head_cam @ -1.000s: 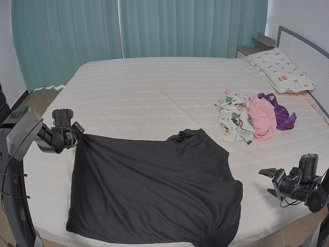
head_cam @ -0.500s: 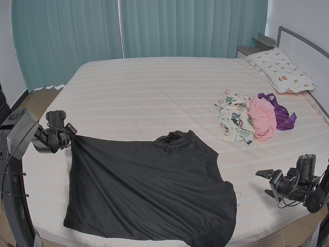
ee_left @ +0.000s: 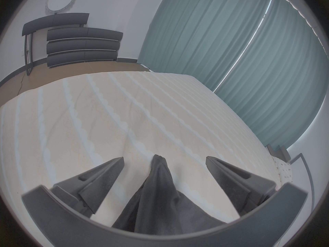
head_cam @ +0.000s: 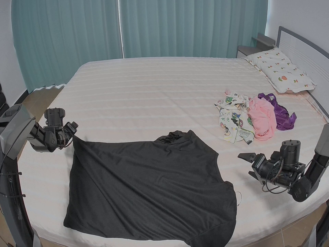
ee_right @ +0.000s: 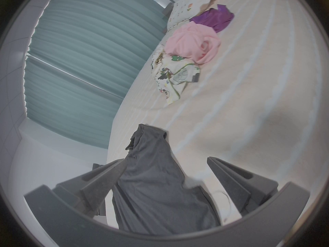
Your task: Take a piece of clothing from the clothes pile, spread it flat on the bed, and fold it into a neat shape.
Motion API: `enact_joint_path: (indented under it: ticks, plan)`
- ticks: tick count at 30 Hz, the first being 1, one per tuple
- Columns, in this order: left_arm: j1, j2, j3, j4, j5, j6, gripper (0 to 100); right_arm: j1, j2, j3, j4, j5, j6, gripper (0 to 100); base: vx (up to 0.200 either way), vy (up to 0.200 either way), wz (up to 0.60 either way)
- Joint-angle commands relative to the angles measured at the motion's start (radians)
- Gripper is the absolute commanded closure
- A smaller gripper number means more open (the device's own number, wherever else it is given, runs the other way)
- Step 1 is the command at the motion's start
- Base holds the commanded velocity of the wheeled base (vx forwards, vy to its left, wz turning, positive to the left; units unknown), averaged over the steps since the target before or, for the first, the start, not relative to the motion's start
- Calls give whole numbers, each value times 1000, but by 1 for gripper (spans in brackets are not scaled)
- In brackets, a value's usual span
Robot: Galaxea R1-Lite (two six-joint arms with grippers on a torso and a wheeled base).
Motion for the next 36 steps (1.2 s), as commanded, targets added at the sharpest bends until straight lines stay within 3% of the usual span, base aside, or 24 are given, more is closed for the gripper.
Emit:
enact_joint_path:
  ticks: [1,5,13,18,34,35,36]
  plan:
    - [-3,-36,9,68,-9,28,0,42,182,-257,101,-21,-24,0,0,0,0]
    - [2,-39,12,96,-26,60,0,62,246,-424,246,-21,-84,0,0,0,0]
    - [2,-28,24,134,-28,102,0,100,349,-651,437,-34,-121,0,0,0,0]
    - [-1,-25,18,131,-28,115,0,106,384,-702,445,-67,-133,0,0,0,0]
    - [-3,10,-5,124,-28,115,0,152,430,-792,442,-75,-140,0,0,0,0]
    - [-3,12,-7,124,-28,115,0,152,432,-797,442,-86,-141,100,0,0,0]
    - [-4,12,-8,124,-28,115,0,151,432,-800,442,-98,-141,100,0,0,0]
